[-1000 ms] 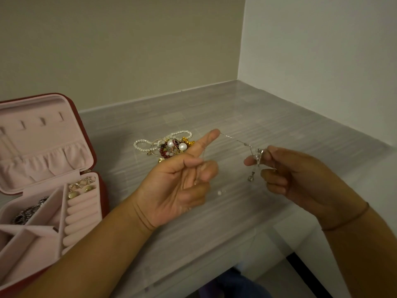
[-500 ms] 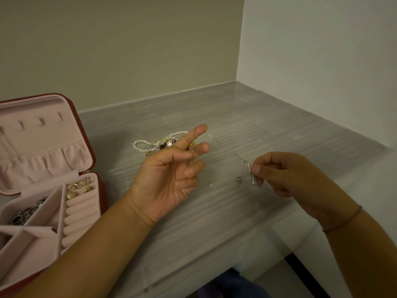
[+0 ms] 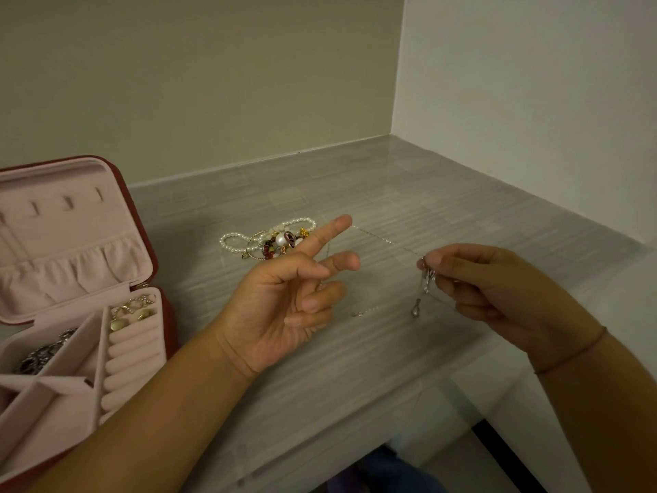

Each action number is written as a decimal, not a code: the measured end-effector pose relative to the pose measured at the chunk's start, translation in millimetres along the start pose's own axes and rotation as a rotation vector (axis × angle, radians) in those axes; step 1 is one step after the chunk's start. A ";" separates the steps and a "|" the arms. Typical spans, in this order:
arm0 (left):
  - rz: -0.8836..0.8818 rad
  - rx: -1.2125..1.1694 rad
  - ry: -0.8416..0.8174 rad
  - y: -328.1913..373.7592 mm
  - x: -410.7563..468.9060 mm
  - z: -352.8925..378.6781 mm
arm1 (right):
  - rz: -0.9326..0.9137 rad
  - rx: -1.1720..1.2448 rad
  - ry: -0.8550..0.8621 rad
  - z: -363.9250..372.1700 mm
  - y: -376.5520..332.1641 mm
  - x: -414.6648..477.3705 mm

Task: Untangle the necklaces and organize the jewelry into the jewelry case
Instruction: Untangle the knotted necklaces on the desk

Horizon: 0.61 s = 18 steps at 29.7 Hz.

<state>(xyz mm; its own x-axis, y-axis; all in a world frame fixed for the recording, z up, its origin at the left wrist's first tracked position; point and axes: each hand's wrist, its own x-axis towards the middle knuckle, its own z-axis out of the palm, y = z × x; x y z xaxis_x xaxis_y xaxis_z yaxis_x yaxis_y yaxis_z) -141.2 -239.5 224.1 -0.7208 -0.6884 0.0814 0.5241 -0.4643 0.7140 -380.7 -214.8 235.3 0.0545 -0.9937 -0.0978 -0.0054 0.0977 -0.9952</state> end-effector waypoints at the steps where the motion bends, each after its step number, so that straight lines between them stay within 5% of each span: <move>1: -0.015 0.002 0.003 -1.4 0.3 0.5 | -0.010 0.025 0.039 0.4 -0.5 1.7; 8: -0.079 -0.010 -0.063 -7.3 -0.4 7.0 | -0.035 0.144 0.268 2.2 -9.3 12.2; 18: -0.080 0.019 0.055 -9.8 0.2 14.8 | -0.009 0.155 0.329 1.1 -20.0 13.4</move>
<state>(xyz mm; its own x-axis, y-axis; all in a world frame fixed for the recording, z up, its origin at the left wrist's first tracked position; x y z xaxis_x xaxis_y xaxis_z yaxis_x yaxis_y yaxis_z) -153.1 -226.8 227.4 -0.7337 -0.6794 -0.0139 0.4571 -0.5085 0.7297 -378.8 -230.0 253.9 -0.2704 -0.9566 -0.1086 0.1464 0.0706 -0.9867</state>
